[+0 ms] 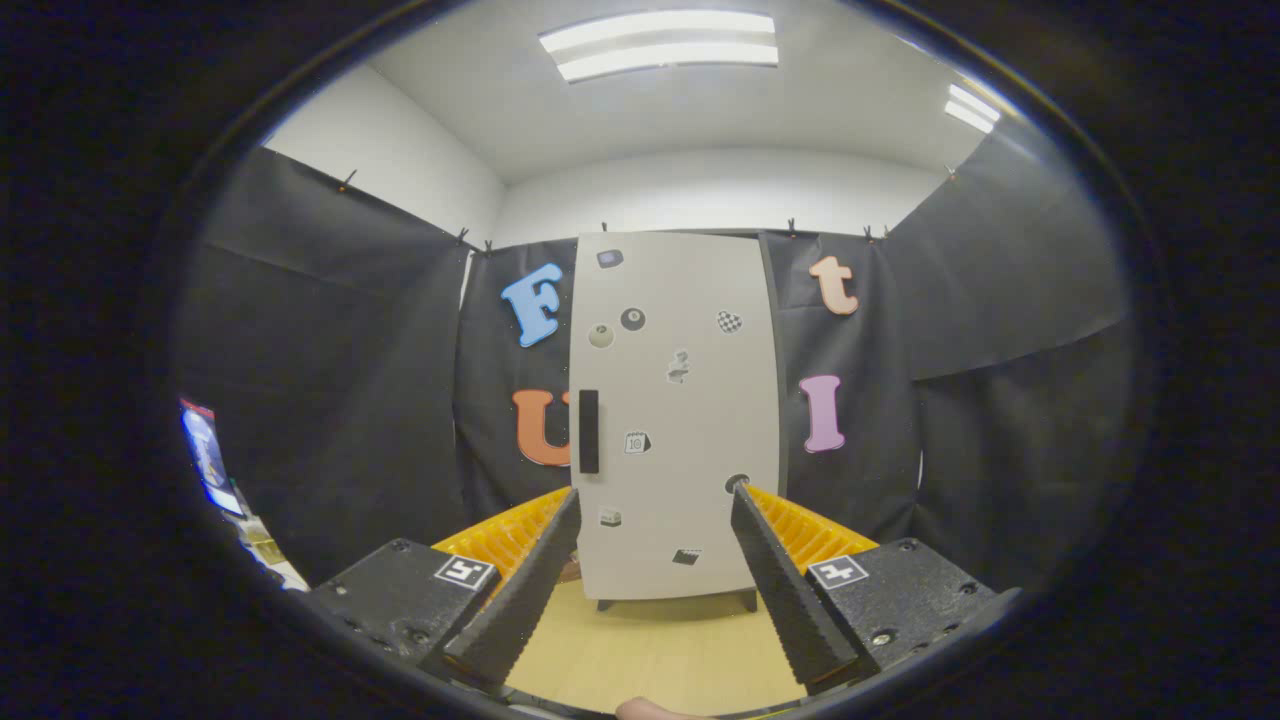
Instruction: Open the shoe cabinet door, grab the shoes and put them into the shoe cabinet, then close the shoe cabinet door.
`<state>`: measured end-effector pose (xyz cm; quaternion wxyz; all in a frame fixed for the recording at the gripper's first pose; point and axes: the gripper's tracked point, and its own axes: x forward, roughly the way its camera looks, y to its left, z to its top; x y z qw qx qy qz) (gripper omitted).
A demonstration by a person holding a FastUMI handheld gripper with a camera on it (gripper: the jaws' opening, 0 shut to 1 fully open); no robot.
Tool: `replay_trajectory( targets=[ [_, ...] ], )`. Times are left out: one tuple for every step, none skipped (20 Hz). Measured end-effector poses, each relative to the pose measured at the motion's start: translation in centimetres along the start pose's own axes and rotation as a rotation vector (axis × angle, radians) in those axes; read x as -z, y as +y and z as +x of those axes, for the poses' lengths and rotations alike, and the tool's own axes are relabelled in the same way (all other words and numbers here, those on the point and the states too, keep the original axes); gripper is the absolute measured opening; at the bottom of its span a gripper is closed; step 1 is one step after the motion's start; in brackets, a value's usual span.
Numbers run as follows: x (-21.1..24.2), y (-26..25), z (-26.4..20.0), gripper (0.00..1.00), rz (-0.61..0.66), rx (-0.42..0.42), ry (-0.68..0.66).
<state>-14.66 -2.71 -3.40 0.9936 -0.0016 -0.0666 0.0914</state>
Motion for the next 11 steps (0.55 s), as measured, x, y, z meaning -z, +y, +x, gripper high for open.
replay_trajectory(
  targets=[
    [0.1,-0.3,0.1,0.99,0.001,0.005,0.002],
    [0.4,-0.6,0.1,0.99,0.001,0.009,0.006],
    [0.8,-0.9,0.3,0.99,0.002,0.014,0.014],
    [1.2,-1.2,0.5,0.99,0.003,0.017,0.026],
    [1.6,-1.5,0.7,0.99,0.005,0.021,0.039],
    [2.0,-1.8,0.9,0.99,0.009,0.027,0.048],
    [2.2,-2.2,1.1,0.99,0.01,0.037,0.055],
    [2.6,-2.6,1.3,0.99,0.01,0.045,0.063],
    [2.8,-3.0,1.5,0.99,0.013,0.051,0.071],
    [3.1,-3.3,1.6,0.99,0.016,0.06,0.079],
    [3.3,-3.7,1.7,0.99,0.018,0.069,0.087]
  ],
)
